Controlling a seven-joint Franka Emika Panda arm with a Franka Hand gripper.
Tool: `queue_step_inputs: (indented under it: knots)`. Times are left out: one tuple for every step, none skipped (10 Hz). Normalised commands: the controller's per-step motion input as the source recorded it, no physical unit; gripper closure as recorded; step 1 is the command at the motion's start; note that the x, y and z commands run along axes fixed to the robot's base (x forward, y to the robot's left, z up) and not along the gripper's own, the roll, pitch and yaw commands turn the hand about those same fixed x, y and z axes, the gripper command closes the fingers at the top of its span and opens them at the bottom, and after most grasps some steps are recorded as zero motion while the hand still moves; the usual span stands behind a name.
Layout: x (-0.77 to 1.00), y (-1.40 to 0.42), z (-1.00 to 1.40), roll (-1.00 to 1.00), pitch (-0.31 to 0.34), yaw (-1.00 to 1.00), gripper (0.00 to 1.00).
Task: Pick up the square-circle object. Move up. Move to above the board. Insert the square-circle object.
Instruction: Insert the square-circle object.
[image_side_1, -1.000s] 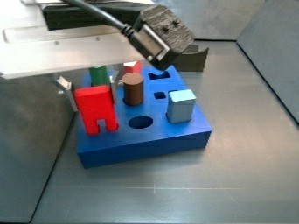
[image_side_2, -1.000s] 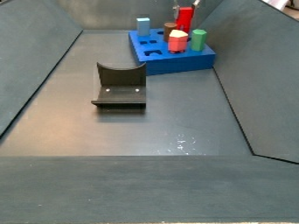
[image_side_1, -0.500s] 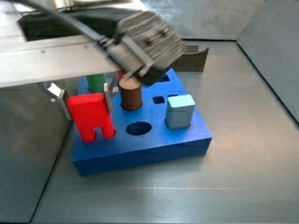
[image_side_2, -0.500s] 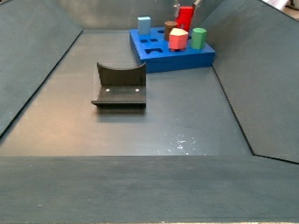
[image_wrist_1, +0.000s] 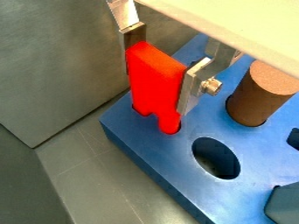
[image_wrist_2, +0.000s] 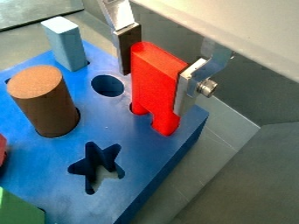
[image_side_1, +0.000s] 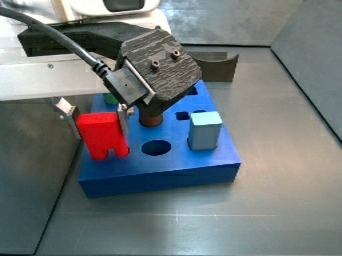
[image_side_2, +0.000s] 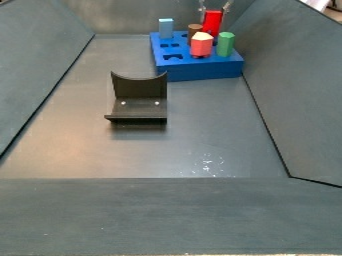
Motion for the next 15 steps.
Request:
queue_step_inputs:
  knots:
    - [0.0, -0.23, -0.88, 0.1, -0.189, -0.18, 1.0]
    - [0.0, -0.12, -0.9, 0.0, -0.151, -0.55, 1.0]
    - [0.0, 0.0, -0.66, -0.17, -0.137, -0.74, 1.0]
    - [-0.06, -0.03, -0.57, -0.08, -0.203, -0.97, 1.0]
    - [-0.03, 0.0, -0.64, -0.06, -0.206, -0.99, 1.0]
    - [0.0, 0.0, -0.19, -0.04, -0.134, 0.0, 1.0]
    - [-0.08, 0.0, -0.71, 0.03, -0.274, 0.02, 1.0]
    - [-0.09, 0.0, -0.7, 0.0, -0.276, 0.26, 1.0]
    - [0.0, 0.1, -0.69, 0.0, -0.256, 0.63, 1.0]
    - [0.0, 0.12, -0.62, -0.13, -0.22, 0.95, 1.0]
    - [0.0, -0.04, -0.61, -0.05, -0.261, 0.71, 1.0]
    - [-0.14, -0.03, -0.18, -0.05, -0.25, 0.12, 1.0]
    - [-0.05, -0.03, -0.08, 0.0, -0.146, 0.05, 1.0]
    - [-0.15, -0.08, -0.53, 0.06, -0.367, 0.08, 1.0]
    - [-0.13, -0.1, -0.55, 0.08, -0.361, 0.06, 1.0]
